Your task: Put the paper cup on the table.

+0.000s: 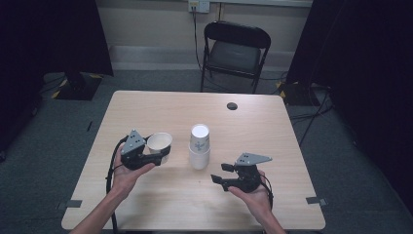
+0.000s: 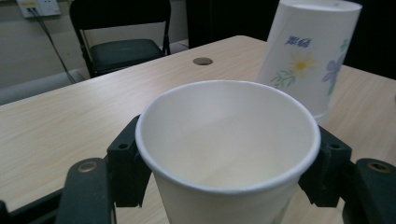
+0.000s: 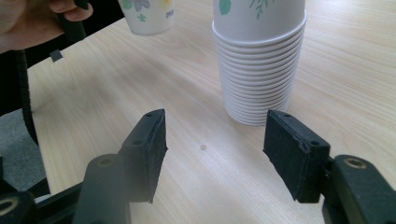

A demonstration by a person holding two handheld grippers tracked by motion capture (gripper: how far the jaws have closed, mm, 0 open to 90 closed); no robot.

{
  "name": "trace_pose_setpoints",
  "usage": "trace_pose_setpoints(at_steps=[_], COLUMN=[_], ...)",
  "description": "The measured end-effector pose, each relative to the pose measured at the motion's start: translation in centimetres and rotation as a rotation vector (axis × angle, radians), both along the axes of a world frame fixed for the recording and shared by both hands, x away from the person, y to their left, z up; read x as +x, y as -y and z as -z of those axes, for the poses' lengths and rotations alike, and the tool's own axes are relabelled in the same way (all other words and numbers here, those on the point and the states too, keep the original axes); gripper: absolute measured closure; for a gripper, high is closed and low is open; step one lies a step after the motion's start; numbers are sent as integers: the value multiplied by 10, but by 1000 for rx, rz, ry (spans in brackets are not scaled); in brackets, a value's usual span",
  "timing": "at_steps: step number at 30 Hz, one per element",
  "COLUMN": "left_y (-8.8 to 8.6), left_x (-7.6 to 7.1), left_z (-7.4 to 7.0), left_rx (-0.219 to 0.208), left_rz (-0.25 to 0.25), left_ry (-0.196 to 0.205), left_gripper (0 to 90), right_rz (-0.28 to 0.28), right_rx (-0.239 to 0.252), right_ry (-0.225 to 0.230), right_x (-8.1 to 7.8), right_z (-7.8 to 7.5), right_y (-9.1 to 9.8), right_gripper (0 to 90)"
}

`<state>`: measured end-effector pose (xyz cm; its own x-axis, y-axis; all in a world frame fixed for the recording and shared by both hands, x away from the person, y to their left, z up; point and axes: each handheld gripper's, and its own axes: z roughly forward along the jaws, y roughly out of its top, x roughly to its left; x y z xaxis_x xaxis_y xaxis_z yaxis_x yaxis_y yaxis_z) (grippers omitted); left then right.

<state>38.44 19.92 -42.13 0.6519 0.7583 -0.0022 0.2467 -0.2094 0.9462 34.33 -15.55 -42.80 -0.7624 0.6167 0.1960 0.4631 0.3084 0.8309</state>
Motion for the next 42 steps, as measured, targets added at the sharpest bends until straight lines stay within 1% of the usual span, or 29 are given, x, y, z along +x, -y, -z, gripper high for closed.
trace_pose_setpoints(at_steps=[3, 4, 5, 6, 7, 10, 11, 14, 16, 17, 18, 20, 21, 25, 28, 29, 30, 32, 34, 35, 36, 39, 42], left_y=[-2, -2, -2, -2, -2, -2, -2, -3, -4, -4, -4, -3, -1, 0, -4, -5, -8, -10, -13, -15, -15, -17, -17], left_x=[6, 7, 11, 14, 17, 24, 27, 35, 40, 42, 43, 44, 44, 48, 53, 55, 57, 61, 66, 68, 69, 72, 74], left_z=[1, 2, 2, 2, 1, -1, -1, 2, 4, 6, 7, 11, 13, 23, 28, 29, 29, 31, 34, 36, 39, 44, 48], left_rx=[-7, -5, 12, 15, 17, 14, 25, 38, 31, 20, 18, 6, 17, 46, 39, 33, 40, 38, 28, 35, 33, 55, 56], left_rz=[-25, -27, -31, -39, -42, -53, -55, -67, -78, -80, -93, -97, -96, -107, -127, -123, -124, -129, -139, -144, -146, -143, -142], left_ry=[14, 9, 9, 10, 3, 12, 3, -6, -18, -22, -37, -48, -39, -41, -50, -51, -59, -59, -67, -73, -79, -84, -94], left_gripper=[305, 305, 305, 305, 305, 305, 305, 306, 306, 306, 305, 303, 303, 308, 310, 313, 315, 316, 316, 316, 316, 316, 319], right_rz=[10, 12, 17, 19, 25, 33, 36, 38, 34, 31, 29, 28, 30, 30, 23, 23, 23, 30, 39, 40, 40, 39, 40], right_rx=[-16, -20, -21, -22, -26, -30, -29, -25, -23, -24, -24, -27, -27, -31, -33, -34, -33, -30, -26, -25, -27, -26, -26], right_ry=[0, -1, -3, -7, -11, -20, -20, -26, -26, -25, -26, -27, -29, -33, -32, -32, -33, -40, -44, -46, -47, -51, -50], right_x=[-1, -1, -1, -2, -2, -3, -3, -2, -2, -2, -2, -2, -2, -2, -2, -2, -2, -1, 0, 0, 1, 1, 1], right_z=[1, 2, 3, 4, 5, 8, 9, 11, 11, 12, 12, 13, 13, 15, 16, 16, 16, 17, 18, 19, 19, 20, 21], right_y=[4, 6, 8, 10, 13, 17, 19, 20, 20, 20, 20, 20, 20, 19, 18, 18, 18, 19, 20, 21, 21, 21, 20], right_gripper=[372, 369, 367, 366, 363, 360, 359, 358, 359, 359, 358, 358, 358, 358, 358, 358, 357, 348, 348, 348, 347, 347, 346])
